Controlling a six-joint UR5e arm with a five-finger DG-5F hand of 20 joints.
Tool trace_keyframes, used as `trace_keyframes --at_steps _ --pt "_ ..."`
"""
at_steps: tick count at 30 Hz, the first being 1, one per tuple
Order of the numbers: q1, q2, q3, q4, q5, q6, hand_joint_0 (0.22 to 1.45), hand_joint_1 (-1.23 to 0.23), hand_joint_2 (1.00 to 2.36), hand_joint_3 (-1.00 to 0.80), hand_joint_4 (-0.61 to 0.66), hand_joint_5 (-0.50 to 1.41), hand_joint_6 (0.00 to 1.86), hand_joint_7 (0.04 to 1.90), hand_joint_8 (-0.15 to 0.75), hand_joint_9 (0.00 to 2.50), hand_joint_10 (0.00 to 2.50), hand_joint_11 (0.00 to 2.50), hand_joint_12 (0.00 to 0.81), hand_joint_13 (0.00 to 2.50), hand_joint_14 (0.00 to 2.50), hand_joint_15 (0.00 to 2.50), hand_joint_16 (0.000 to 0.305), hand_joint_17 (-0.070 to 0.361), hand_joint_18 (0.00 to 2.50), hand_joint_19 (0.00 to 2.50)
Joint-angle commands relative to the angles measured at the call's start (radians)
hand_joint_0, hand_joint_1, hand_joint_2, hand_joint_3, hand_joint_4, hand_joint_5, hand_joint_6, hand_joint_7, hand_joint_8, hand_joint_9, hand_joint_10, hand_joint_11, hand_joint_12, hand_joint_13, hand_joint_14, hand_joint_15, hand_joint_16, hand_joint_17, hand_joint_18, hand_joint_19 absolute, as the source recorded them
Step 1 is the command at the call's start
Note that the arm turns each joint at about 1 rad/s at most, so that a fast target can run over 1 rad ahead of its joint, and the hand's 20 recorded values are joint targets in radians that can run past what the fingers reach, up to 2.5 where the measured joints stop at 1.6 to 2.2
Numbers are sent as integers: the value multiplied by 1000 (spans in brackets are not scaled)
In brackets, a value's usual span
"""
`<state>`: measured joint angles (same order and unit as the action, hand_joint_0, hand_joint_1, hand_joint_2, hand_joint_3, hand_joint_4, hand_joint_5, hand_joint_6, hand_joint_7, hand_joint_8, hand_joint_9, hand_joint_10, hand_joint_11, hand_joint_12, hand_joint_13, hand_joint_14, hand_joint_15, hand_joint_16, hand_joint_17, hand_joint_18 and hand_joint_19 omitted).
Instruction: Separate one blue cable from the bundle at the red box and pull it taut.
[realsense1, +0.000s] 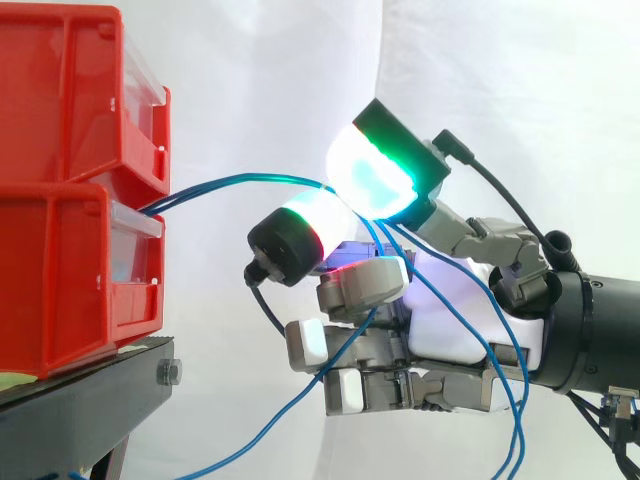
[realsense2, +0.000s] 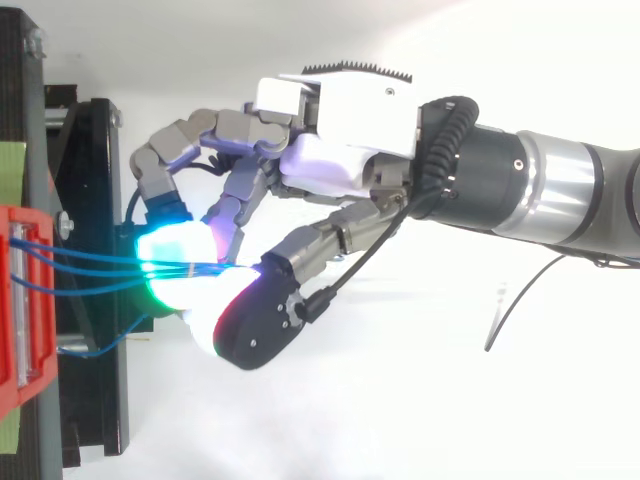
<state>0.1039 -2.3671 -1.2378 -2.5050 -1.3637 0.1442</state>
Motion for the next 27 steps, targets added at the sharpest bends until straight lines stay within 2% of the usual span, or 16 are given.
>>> trace_keyframes --at_steps 1,8,11,13,16,19,23,24,27 --pt "0 0 0 2 0 0 477 -783 1000 -500 70 -144 848 1202 348 1289 31 1340 432 1050 26 685 57 129 961 800" --pt "0 0 0 3 0 0 483 -685 1000 -500 72 -142 825 1214 344 1285 30 1324 434 1056 26 687 57 129 971 819" --pt "0 0 0 3 0 0 593 -628 1000 -500 45 -140 815 1257 314 1270 34 1335 407 1034 26 708 51 115 921 850" --pt "-1 0 0 2 0 0 637 -665 1000 -500 11 -138 820 1283 317 1281 34 1349 403 1035 26 702 50 114 921 861" --pt "0 0 0 3 0 2 642 -790 1016 -318 -18 -144 829 1309 312 1264 34 1349 403 1035 26 717 51 115 924 862" --pt "-1 0 0 3 0 2 659 -853 1020 -251 -29 -156 840 1337 309 1243 34 1336 404 1024 28 705 52 116 922 842" --pt "-1 0 0 2 0 5 722 -921 1019 -291 -70 -169 857 1358 302 1213 34 1325 396 1007 28 706 51 116 902 816" --pt "-1 0 0 2 0 6 743 -937 1016 -324 -72 -172 860 1384 303 1208 34 1327 397 1005 28 703 51 115 896 811" --pt "-1 0 0 2 0 6 794 -968 1000 -500 -110 -174 868 1310 288 1198 33 1314 386 994 27 688 51 114 880 787"
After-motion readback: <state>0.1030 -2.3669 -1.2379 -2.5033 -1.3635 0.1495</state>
